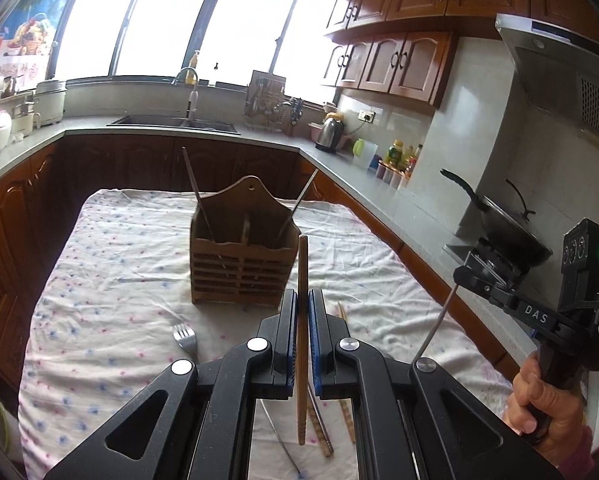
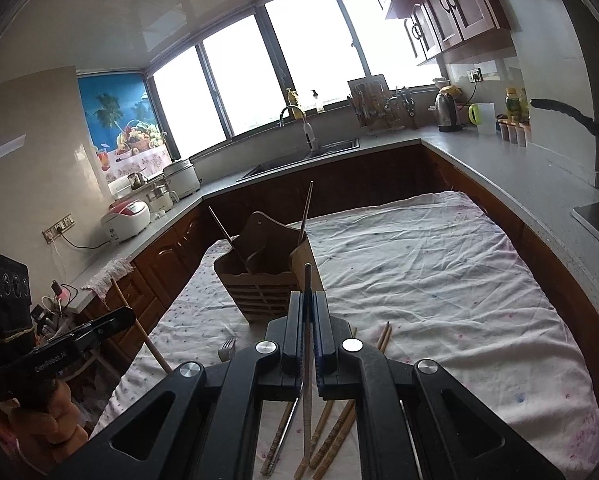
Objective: Organize utensils
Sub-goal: 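Lift both held chopsticks upright and carry them over the wooden holder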
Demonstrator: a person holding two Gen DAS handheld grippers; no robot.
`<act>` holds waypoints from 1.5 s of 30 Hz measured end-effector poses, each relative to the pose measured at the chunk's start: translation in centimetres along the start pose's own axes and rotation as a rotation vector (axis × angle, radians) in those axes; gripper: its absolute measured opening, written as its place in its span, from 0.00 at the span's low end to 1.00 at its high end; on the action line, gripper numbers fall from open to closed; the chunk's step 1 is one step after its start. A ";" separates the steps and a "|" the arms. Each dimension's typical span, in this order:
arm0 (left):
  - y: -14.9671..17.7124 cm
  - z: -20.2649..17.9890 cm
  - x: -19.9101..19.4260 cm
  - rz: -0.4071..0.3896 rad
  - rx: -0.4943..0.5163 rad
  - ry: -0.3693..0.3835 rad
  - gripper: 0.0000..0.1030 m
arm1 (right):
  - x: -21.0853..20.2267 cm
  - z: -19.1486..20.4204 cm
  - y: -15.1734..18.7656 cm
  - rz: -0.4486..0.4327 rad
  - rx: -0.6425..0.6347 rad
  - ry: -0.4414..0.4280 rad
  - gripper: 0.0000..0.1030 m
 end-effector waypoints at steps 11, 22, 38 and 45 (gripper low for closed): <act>-1.4 1.9 -0.4 -0.047 -0.024 -0.023 0.04 | 1.0 1.5 -2.2 -0.039 -0.012 -0.033 0.04; -4.7 4.3 -0.2 -0.129 -0.038 -0.042 0.04 | 3.1 3.1 -5.9 -0.107 -0.015 -0.050 0.04; -11.5 7.1 2.8 -0.270 -0.008 -0.061 0.04 | 6.7 4.0 -13.7 -0.247 0.025 -0.063 0.04; -13.2 8.2 5.6 -0.330 0.032 -0.095 0.04 | 9.5 3.9 -15.3 -0.287 0.029 -0.035 0.04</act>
Point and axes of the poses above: each gripper's, at about its wrist camera, not at the fingertips, and x roughly the way its jaws point, z to its left, y to its underside, the point moved 8 cm from there along x, roughly the way its jaws point, and after that the axes turned 5 degrees about y, right-handed, at the moved point
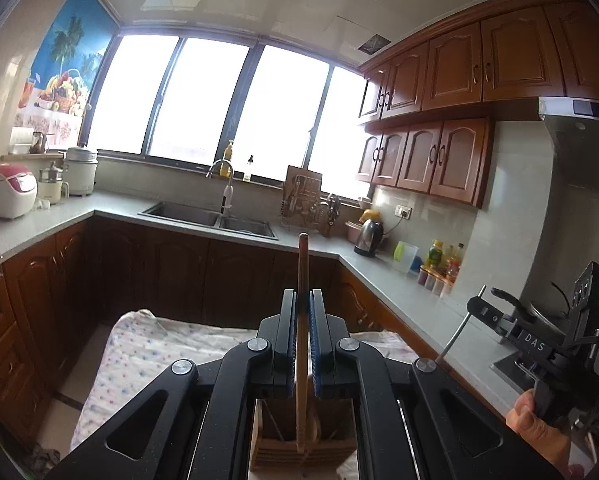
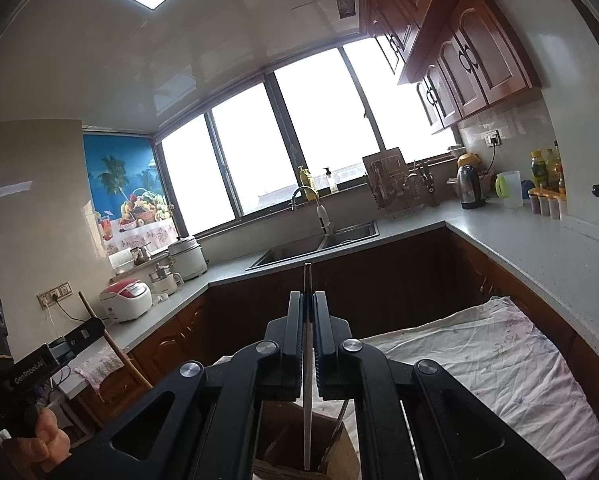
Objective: Organize utensils
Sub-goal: 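Lift both held chopsticks upright and carry them over the wooden holder, then lower both chopsticks into the holder and open both tools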
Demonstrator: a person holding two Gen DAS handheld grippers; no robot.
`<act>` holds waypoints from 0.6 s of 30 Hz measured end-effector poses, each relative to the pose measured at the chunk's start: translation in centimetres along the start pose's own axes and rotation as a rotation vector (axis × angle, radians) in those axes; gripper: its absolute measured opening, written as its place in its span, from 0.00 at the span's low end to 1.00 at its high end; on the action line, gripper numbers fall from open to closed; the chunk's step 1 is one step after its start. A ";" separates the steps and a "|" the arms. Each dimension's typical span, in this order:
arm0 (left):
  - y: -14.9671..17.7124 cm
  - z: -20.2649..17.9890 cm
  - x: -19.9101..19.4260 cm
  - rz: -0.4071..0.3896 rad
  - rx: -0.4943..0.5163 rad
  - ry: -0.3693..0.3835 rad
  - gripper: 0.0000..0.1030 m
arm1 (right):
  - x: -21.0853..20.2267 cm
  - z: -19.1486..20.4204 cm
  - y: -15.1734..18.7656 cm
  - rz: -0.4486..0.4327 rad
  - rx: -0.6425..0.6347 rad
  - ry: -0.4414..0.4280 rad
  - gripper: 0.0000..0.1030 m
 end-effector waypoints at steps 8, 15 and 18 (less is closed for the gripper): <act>3.6 2.0 4.5 -0.009 -0.023 -0.015 0.04 | 3.2 -0.5 3.3 0.015 -0.005 0.019 0.04; 8.3 4.0 8.7 0.065 -0.068 -0.048 0.04 | 5.0 -1.5 7.3 0.081 0.004 0.037 0.04; 9.3 4.4 10.1 0.097 -0.078 -0.060 0.04 | 5.5 -2.0 8.5 0.116 0.011 0.041 0.04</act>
Point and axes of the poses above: each gripper's, at about its wrist camera, not at the fingertips, and x roughly the way its jaws point, z to its left, y to its underside, the point moved 8 cm from there along x, roughly the way its jaws point, and after that the axes turned 5 degrees about y, right-handed, at the moved point
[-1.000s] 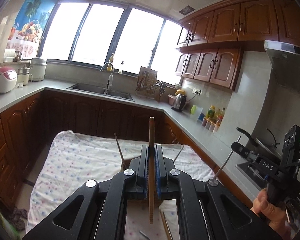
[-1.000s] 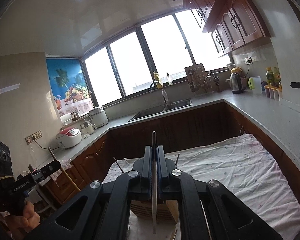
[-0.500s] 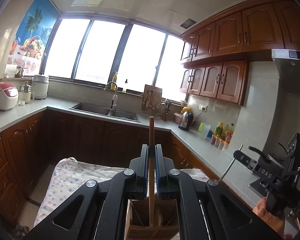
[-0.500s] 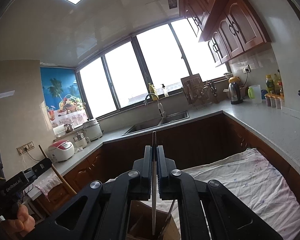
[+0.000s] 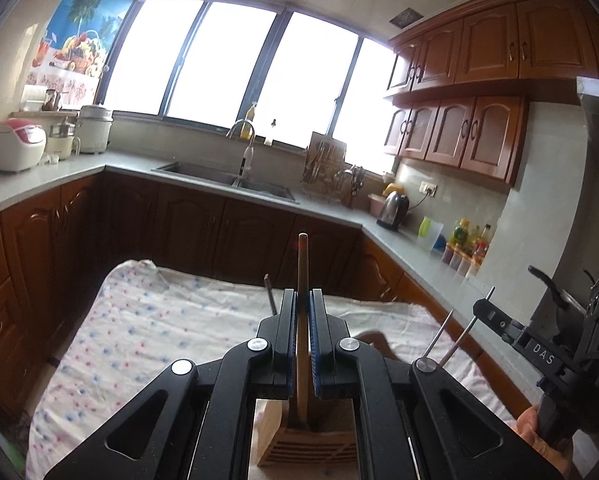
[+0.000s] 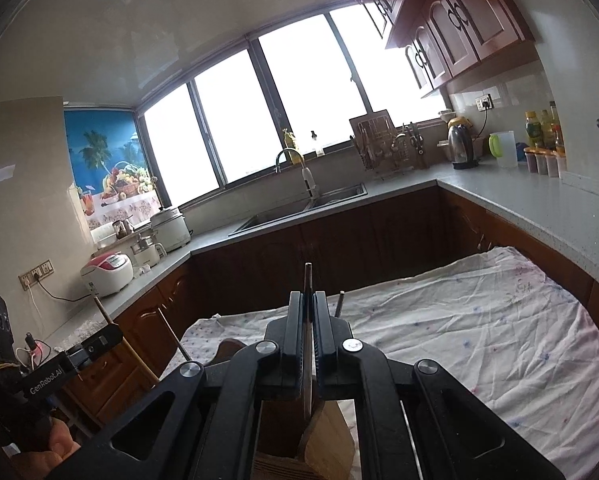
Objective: Organize utensils
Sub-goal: 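Lower both chopsticks into the holder and open both tools, then withdraw both open tools from the holder toward the table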
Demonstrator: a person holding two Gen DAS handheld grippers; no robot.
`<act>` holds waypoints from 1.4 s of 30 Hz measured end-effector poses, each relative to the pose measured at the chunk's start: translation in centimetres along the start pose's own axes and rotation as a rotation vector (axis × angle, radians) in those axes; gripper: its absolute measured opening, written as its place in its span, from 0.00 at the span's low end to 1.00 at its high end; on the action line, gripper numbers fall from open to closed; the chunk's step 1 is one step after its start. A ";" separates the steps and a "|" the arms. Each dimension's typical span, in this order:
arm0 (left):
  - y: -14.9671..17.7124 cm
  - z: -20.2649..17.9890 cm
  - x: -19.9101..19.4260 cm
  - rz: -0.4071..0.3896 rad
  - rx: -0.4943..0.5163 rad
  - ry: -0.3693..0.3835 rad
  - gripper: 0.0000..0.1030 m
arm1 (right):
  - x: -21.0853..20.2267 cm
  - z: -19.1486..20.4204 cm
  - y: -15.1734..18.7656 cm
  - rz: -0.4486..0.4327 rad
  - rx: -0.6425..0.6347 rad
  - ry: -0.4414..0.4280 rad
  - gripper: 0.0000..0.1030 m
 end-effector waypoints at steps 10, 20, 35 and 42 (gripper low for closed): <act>0.1 0.5 0.2 0.026 0.005 -0.007 0.04 | 0.5 0.0 1.1 0.052 -0.016 0.004 0.05; 0.3 1.1 -0.5 0.045 -0.005 -0.001 0.04 | 0.8 0.1 0.9 0.076 -0.022 0.014 0.05; 0.0 0.9 -1.6 0.057 -0.025 -0.033 0.45 | -1.4 -0.5 0.4 0.054 0.025 -0.007 0.61; 0.9 1.4 -3.7 0.051 -0.059 -0.091 0.89 | -3.7 -1.1 0.3 0.042 0.061 -0.021 0.88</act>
Point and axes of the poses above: each gripper's, at about its wrist camera, not at the fingertips, and x roughly the way its jaws point, z to its left, y to its underside, the point moved 8 cm from there along x, roughly the way its jaws point, and after that the axes turned 5 degrees about y, right-handed, at the moved point
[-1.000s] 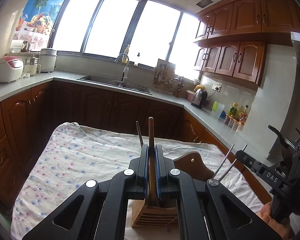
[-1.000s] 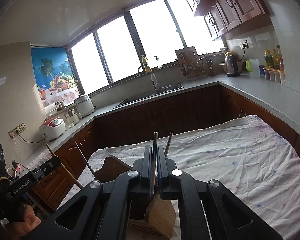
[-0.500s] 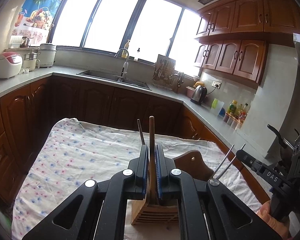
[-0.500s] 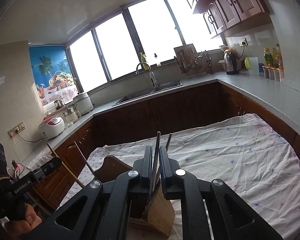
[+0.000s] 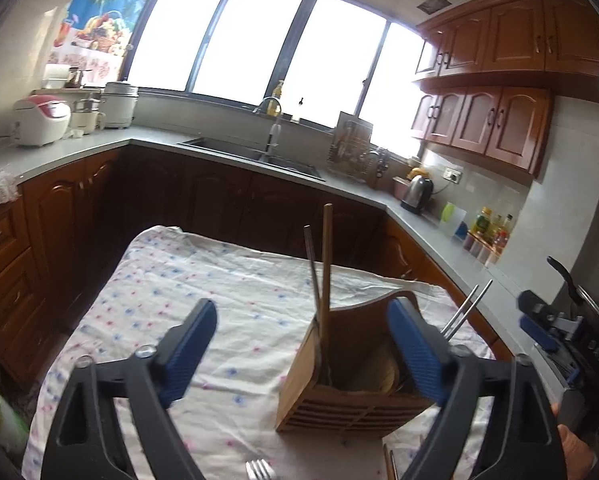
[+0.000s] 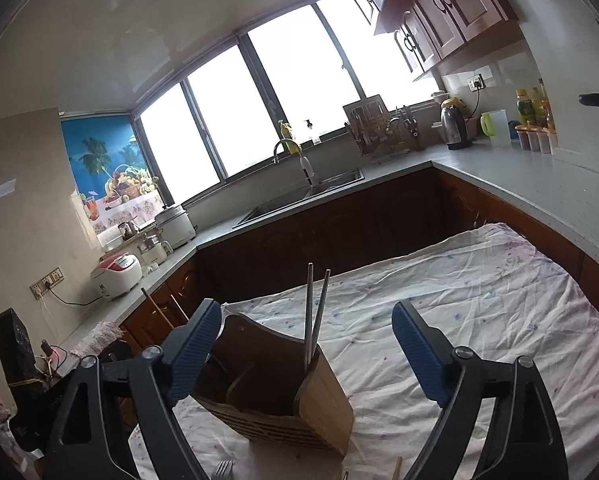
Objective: Organize utensils
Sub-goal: 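Withdraw both open tools from the holder toward the table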
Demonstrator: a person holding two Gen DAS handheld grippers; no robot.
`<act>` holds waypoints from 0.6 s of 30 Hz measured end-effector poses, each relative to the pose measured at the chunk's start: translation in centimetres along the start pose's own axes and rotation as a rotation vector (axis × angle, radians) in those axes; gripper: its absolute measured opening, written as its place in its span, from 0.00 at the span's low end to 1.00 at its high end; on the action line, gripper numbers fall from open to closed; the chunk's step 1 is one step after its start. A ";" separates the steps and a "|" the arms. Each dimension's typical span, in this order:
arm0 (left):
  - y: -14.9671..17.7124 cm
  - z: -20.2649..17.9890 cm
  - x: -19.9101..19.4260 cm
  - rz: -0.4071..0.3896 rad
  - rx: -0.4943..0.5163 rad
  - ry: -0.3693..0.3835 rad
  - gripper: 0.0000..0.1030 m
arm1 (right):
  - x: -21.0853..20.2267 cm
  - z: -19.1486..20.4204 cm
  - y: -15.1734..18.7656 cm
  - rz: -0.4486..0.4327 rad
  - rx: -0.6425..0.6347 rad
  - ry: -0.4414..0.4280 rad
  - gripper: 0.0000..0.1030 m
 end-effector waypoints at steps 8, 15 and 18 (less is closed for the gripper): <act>1.7 -0.6 -3.3 0.024 -0.021 0.004 0.92 | -4.0 -1.0 0.8 -0.009 0.009 -0.016 0.88; 3.3 -1.8 -6.2 0.044 0.003 0.017 0.92 | -7.5 -3.1 2.3 -0.001 0.025 0.009 0.89; 4.0 -2.3 -7.5 0.051 0.002 0.028 0.92 | -9.0 -4.3 3.3 0.006 0.034 0.027 0.89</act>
Point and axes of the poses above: each gripper's, at about its wrist camera, not at the fingertips, and x roughly the way its jaws point, z to its left, y to its underside, the point moved 8 cm from there along x, roughly the way its jaws point, and after that the axes turned 5 degrees about y, right-handed, at the moved point
